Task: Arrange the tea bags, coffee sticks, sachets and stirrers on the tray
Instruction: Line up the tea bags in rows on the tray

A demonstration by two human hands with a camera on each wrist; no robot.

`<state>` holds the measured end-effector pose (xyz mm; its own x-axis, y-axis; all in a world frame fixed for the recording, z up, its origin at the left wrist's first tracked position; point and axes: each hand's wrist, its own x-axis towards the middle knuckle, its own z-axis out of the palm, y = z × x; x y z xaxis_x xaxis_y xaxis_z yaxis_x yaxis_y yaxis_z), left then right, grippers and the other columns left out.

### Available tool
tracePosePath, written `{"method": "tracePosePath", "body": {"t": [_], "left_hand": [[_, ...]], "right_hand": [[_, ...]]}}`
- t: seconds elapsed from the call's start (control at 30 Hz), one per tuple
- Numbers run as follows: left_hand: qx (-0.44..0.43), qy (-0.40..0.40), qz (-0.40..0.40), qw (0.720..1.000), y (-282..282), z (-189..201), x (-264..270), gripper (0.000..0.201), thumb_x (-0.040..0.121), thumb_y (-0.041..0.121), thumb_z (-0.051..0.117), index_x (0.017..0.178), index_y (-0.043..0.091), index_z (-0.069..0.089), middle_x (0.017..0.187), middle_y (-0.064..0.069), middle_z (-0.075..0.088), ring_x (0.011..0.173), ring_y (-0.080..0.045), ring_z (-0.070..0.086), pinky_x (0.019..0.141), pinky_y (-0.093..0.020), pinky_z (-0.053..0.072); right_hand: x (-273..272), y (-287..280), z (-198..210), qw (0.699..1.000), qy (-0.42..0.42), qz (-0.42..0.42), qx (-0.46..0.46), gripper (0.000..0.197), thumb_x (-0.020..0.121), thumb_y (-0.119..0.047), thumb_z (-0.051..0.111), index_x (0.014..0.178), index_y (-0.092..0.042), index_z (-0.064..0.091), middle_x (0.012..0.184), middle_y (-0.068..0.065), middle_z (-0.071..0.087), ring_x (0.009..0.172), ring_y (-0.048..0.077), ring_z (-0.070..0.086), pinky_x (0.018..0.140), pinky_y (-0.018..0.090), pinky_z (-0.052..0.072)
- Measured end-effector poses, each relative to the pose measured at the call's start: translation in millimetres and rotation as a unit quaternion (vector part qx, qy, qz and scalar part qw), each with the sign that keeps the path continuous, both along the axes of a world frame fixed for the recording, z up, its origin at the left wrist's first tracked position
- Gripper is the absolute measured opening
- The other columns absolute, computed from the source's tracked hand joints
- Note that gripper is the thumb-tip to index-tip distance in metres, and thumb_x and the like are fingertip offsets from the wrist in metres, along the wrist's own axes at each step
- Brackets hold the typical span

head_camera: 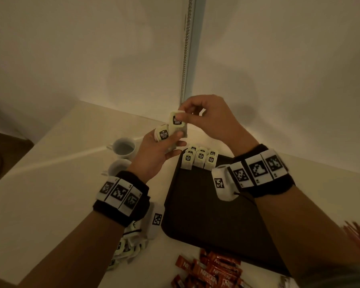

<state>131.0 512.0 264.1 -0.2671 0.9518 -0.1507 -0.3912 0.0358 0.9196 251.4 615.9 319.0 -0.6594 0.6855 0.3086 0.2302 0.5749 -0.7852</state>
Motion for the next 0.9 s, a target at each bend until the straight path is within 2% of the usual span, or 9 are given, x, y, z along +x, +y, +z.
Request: {"method": "tracePosePath", "body": {"t": [0.07, 0.17, 0.23, 0.3, 0.5, 0.7, 0.8, 0.9], "left_hand": [[0.014, -0.012, 0.013, 1.000, -1, 3, 5, 0.007, 0.087, 0.013, 0.062, 0.094, 0.016, 0.061, 0.080, 0.005, 0.071, 0.069, -0.009, 0.066, 0.055, -0.018, 0.049], [0.031, -0.022, 0.024, 0.999, -2, 7, 9, 0.006, 0.086, 0.013, 0.063, 0.090, 0.015, 0.060, 0.077, 0.005, 0.069, 0.065, -0.008, 0.064, 0.053, -0.018, 0.048], [0.034, -0.022, 0.033, 0.999, -4, 8, 11, 0.005, 0.086, 0.011, 0.063, 0.088, 0.015, 0.060, 0.075, 0.006, 0.069, 0.064, -0.008, 0.064, 0.052, -0.018, 0.048], [0.035, -0.028, 0.041, 0.998, -4, 9, 12, 0.004, 0.086, 0.011, 0.063, 0.086, 0.015, 0.061, 0.073, 0.006, 0.070, 0.063, -0.008, 0.064, 0.052, -0.018, 0.048], [0.032, -0.043, 0.025, 0.998, -7, 11, 16, 0.003, 0.087, 0.016, 0.060, 0.088, 0.016, 0.063, 0.079, 0.005, 0.072, 0.069, -0.009, 0.067, 0.056, -0.018, 0.050], [0.041, -0.031, 0.017, 0.999, -7, 14, 17, 0.009, 0.087, 0.012, 0.061, 0.088, 0.020, 0.061, 0.081, 0.003, 0.071, 0.070, -0.012, 0.067, 0.056, -0.019, 0.050], [0.047, -0.006, 0.007, 0.999, -7, 13, 16, 0.006, 0.087, 0.010, 0.061, 0.090, 0.015, 0.062, 0.078, 0.002, 0.071, 0.067, -0.011, 0.065, 0.054, -0.019, 0.049], [0.050, -0.018, -0.002, 0.999, -6, 14, 17, 0.009, 0.085, 0.013, 0.061, 0.094, 0.014, 0.061, 0.078, 0.003, 0.071, 0.066, -0.010, 0.066, 0.054, -0.019, 0.049]], "right_hand": [[1, -5, 16, 0.999, -0.020, 0.002, 0.033, 0.008, 0.076, -0.023, 0.076, 0.081, -0.018, 0.073, 0.067, -0.006, 0.065, 0.059, 0.005, 0.051, 0.057, 0.012, 0.039], [2, -13, 34, 0.997, -0.043, 0.006, 0.069, 0.011, 0.076, -0.027, 0.076, 0.083, -0.019, 0.074, 0.073, -0.002, 0.069, 0.059, 0.002, 0.052, 0.061, 0.018, 0.044], [4, -15, 41, 0.996, -0.047, 0.000, 0.080, 0.020, 0.074, -0.036, 0.076, 0.087, -0.020, 0.073, 0.078, -0.002, 0.068, 0.063, 0.003, 0.052, 0.064, 0.020, 0.044], [6, -15, 44, 0.993, -0.072, -0.009, 0.097, 0.030, 0.072, -0.044, 0.075, 0.091, -0.021, 0.073, 0.085, 0.000, 0.065, 0.070, 0.009, 0.053, 0.067, 0.023, 0.044], [11, -16, 41, 0.988, -0.091, -0.020, 0.127, 0.024, 0.078, -0.036, 0.073, 0.090, -0.015, 0.073, 0.090, 0.006, 0.063, 0.075, 0.012, 0.052, 0.069, 0.027, 0.043], [13, -15, 37, 0.993, -0.066, -0.004, 0.093, 0.012, 0.081, -0.027, 0.072, 0.087, -0.016, 0.072, 0.078, 0.001, 0.069, 0.071, 0.013, 0.060, 0.069, 0.028, 0.049], [14, -17, 35, 0.993, -0.071, 0.019, 0.090, 0.020, 0.080, -0.028, 0.073, 0.096, -0.016, 0.070, 0.082, 0.004, 0.067, 0.069, 0.011, 0.057, 0.068, 0.021, 0.046], [13, -18, 34, 0.986, -0.109, 0.036, 0.118, 0.024, 0.082, -0.030, 0.069, 0.094, -0.009, 0.070, 0.084, 0.006, 0.065, 0.069, 0.011, 0.053, 0.069, 0.028, 0.046]]}}
